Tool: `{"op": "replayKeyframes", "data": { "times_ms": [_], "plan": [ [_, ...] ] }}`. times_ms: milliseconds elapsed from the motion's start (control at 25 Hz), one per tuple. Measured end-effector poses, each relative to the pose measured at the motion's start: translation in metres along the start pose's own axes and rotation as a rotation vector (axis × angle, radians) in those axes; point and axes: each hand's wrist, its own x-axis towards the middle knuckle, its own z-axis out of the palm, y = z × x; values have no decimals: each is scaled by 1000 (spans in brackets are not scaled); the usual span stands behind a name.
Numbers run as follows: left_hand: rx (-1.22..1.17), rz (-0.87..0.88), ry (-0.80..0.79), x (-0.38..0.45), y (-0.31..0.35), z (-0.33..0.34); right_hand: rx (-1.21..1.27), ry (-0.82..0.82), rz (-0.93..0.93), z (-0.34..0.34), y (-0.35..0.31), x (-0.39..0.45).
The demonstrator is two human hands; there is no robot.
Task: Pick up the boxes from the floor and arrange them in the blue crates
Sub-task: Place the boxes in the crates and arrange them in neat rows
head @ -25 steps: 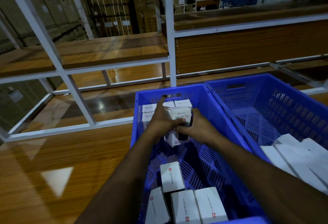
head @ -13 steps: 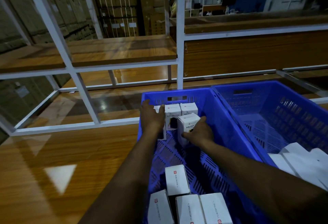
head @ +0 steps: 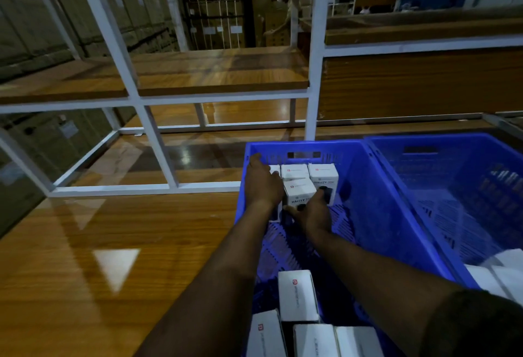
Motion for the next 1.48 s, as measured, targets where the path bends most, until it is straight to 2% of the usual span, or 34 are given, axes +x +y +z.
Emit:
{"op": "replayKeyframes", "data": {
  "times_ms": [80,400,520,600,720,760,880,1040,1160,1280,1480],
  "plan": [
    [-4,4,-1,1,0,0,4,-32,3,5,0,1],
    [20,24,-7,3,-3,3,-60,12,42,14,2,6],
    [53,24,-18,4,-4,3,-70,-38,55,13,4,9],
    [90,35,-35,4,-3,2,-31,-125,73,7,4,16],
    [147,55,-71,3,-3,1,116,-304,216,-7,4,23],
    [156,51,-88,2,-2,1,1,-366,214,-16,3,21],
    [170,49,-152,-1,-1,0,-328,-539,39,-45,-7,2],
    [176,29,-185,-4,-3,-2,-278,-843,-37,-86,-43,-65],
    [186,28,-204,-4,-6,-3,-529,-996,-214,-93,-50,-104],
    [189,21,-229,-8,-7,-4,-779,-949,-297,-82,-38,-120],
    [175,7,-262,-13,-6,-4,-651,-880,-126,-83,-29,-109]
  ]
}}
